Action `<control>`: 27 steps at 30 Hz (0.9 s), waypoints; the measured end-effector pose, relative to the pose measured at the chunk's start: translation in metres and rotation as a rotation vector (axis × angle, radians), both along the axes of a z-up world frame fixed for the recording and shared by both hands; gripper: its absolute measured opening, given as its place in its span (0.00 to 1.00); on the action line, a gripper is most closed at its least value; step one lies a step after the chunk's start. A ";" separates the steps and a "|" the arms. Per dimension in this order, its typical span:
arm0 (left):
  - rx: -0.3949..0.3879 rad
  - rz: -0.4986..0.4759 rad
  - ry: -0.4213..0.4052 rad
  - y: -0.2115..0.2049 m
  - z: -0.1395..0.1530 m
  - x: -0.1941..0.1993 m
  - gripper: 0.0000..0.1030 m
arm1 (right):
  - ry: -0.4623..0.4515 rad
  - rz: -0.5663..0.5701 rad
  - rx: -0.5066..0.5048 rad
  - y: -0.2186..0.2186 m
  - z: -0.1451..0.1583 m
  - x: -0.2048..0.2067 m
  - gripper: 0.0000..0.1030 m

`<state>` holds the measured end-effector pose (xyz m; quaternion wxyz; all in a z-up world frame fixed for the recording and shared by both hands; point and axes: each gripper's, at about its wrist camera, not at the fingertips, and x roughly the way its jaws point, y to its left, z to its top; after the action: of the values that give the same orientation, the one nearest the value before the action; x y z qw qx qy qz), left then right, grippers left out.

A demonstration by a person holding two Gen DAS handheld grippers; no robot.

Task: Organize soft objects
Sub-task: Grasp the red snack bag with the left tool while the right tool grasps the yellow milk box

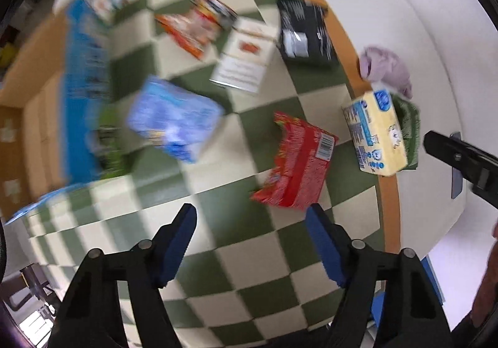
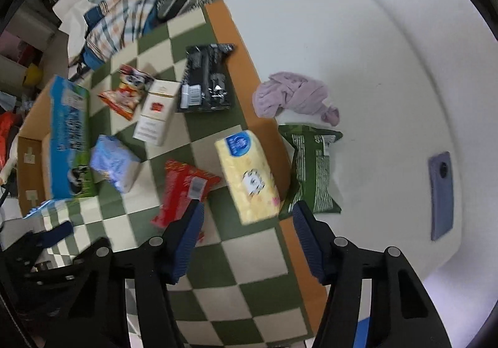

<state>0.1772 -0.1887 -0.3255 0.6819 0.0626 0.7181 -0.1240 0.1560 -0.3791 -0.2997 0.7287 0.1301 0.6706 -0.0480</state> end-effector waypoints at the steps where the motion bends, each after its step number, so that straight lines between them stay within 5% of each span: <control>1: -0.013 -0.026 0.038 -0.011 -0.016 0.003 0.69 | 0.009 0.008 0.003 -0.002 -0.007 0.002 0.60; 9: 0.031 -0.097 0.150 -0.052 -0.089 0.006 0.69 | 0.048 0.037 0.007 -0.009 -0.032 0.011 0.60; 11: 0.033 -0.075 0.136 -0.049 -0.091 0.007 0.66 | 0.066 0.047 0.015 -0.005 -0.041 0.015 0.60; 13: 0.021 -0.053 0.122 -0.043 -0.087 0.006 0.52 | 0.076 0.061 0.020 0.001 -0.048 0.018 0.60; 17: 0.059 -0.013 0.108 -0.022 -0.084 0.003 0.50 | 0.115 0.114 -0.013 0.018 -0.068 0.029 0.60; 21: 0.078 0.018 0.104 -0.002 -0.082 0.002 0.48 | 0.152 0.129 -0.056 0.031 -0.087 0.034 0.43; 27: 0.069 0.075 0.119 0.026 -0.083 -0.001 0.47 | 0.177 0.036 0.350 0.031 -0.093 0.022 0.46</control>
<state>0.1765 -0.1627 -0.4090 0.6395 0.0516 0.7631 -0.0771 0.1777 -0.3484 -0.3930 0.6340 0.2381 0.7323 0.0710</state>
